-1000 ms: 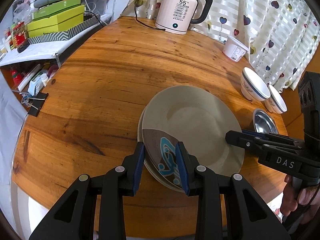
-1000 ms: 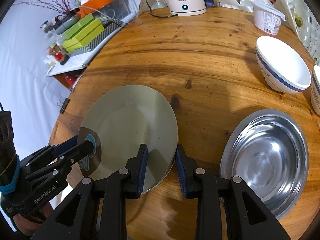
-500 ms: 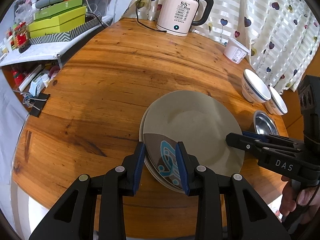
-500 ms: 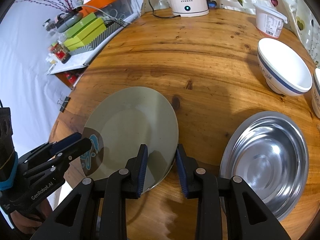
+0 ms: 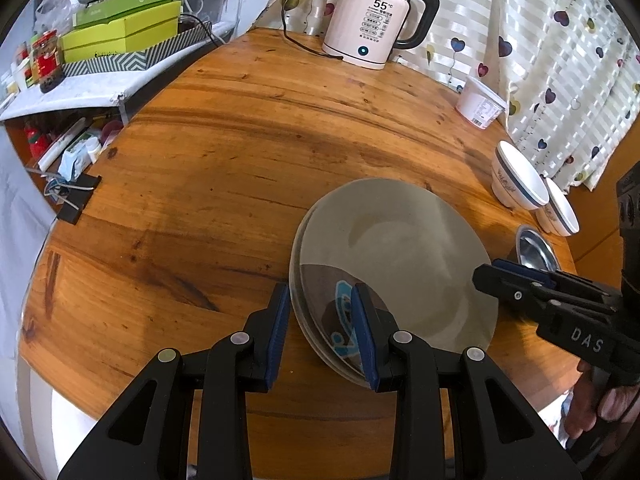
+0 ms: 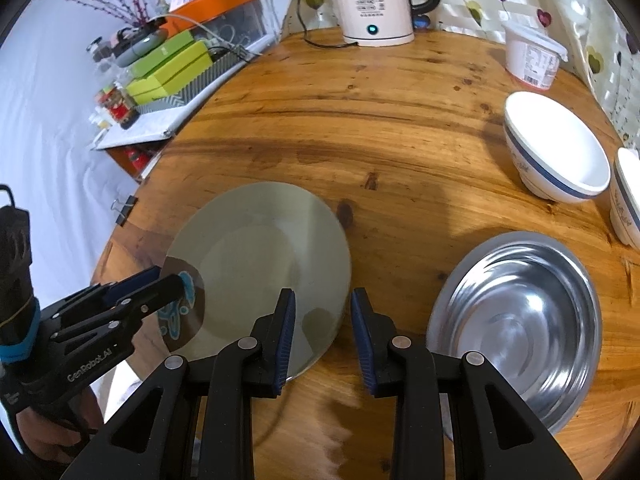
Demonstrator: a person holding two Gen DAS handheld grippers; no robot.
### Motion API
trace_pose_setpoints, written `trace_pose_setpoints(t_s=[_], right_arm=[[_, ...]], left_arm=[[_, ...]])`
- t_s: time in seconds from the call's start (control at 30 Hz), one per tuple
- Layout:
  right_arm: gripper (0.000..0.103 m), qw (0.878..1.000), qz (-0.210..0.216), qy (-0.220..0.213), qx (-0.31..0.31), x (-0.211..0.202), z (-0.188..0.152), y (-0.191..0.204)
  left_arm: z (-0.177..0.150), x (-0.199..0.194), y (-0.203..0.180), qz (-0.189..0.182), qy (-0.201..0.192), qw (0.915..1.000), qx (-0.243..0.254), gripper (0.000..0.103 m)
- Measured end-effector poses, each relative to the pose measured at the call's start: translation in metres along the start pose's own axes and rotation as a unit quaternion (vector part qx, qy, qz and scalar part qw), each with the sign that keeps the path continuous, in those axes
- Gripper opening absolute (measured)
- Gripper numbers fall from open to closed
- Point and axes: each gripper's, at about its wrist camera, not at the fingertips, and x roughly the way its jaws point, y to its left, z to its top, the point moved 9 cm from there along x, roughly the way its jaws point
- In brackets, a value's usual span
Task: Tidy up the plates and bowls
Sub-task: 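Hold the plate rim with the left gripper and align it on the stack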
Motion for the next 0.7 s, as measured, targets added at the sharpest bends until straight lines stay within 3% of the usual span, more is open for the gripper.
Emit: trace_pose_setpoints(t_s=[0.7], right_arm=[[0.031,1.0,-0.004,0.005,-0.004,0.0045,-0.0025,0.0044]], left_arm=[[0.0002,0.003,0.0016,-0.006,0.004,1.0,-0.003,0.035]])
